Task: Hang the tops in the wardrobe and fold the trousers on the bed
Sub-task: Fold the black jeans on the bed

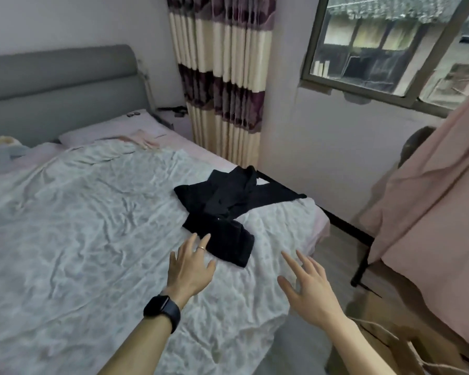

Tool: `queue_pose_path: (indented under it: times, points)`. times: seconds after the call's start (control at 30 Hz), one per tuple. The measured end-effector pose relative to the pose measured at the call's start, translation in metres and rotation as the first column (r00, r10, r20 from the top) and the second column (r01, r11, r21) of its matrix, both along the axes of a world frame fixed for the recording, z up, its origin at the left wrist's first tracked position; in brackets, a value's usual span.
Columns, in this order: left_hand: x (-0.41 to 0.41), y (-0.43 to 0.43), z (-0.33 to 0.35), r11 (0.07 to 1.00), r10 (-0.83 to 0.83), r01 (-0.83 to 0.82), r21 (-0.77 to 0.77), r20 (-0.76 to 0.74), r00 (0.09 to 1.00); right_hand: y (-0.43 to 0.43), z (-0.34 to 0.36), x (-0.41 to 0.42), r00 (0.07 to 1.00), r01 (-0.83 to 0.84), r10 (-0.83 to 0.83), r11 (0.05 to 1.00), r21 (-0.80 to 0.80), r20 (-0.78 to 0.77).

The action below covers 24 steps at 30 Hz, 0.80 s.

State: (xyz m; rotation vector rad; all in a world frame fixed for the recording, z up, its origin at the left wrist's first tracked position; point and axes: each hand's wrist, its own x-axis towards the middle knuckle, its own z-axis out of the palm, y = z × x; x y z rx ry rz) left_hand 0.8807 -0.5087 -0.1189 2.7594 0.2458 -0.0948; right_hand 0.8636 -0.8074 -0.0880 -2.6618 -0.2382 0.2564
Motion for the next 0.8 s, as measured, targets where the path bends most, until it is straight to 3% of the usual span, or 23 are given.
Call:
queue_pose_path:
  times: [0.17, 0.33, 0.67, 0.8]
  points:
    - [0.053, -0.005, -0.022, 0.996, 0.084, -0.085, -0.01, -0.081, 0.993, -0.006, -0.027, 0.104, 0.99, -0.091, 0.091, 0.996, 0.005, -0.104]
    - [0.107, -0.011, -0.066, 0.98, 0.192, -0.198, -0.011, -0.197, 0.961, 0.007, -0.096, 0.207, 0.947, -0.218, 0.218, 0.976, 0.029, -0.234]
    - [0.195, -0.078, -0.182, 0.92, 0.311, -0.389, -0.058, -0.499, 0.809, 0.035, -0.232, 0.359, 0.752, -0.496, 0.441, 0.868, 0.021, -0.49]
    - [0.22, -0.104, -0.239, 0.959, 0.232, -0.282, -0.018, -0.521, 0.821, 0.052, -0.282, 0.387, 0.747, -0.49, 0.435, 0.871, 0.026, -0.503]
